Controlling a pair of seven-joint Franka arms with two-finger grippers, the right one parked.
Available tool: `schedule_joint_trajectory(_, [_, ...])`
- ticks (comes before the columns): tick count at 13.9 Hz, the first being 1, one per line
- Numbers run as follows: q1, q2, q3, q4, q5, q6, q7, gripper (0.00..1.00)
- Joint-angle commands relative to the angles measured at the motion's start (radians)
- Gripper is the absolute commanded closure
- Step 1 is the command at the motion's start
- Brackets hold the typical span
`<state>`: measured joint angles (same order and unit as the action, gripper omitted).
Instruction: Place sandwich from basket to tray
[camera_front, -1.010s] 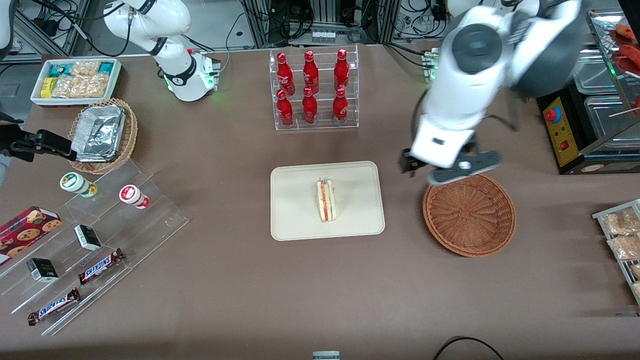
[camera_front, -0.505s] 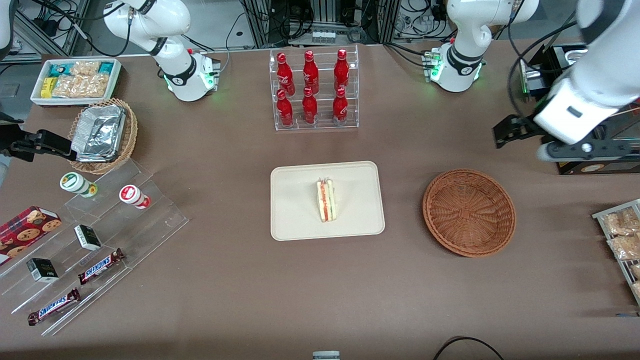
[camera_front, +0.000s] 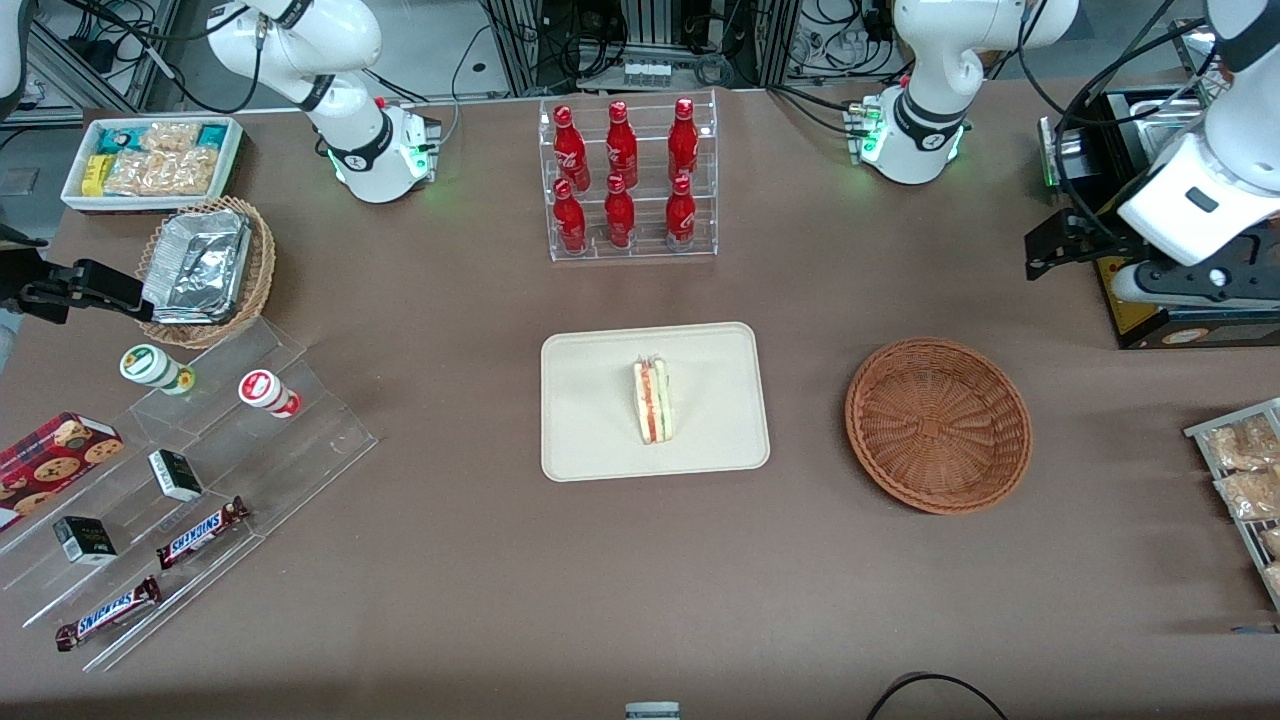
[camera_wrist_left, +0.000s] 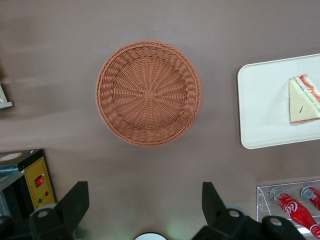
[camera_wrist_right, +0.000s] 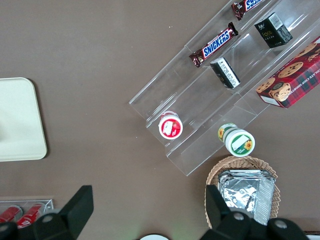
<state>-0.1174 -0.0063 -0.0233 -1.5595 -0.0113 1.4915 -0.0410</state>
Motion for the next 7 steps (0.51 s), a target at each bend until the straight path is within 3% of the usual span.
schedule_joint_trajectory(1, [-0.007,0.006,0.012,0.024,0.020,0.022,-0.003,0.00])
schedule_joint_trajectory(7, [0.007,0.003,0.020,0.029,0.036,0.016,-0.001,0.00])
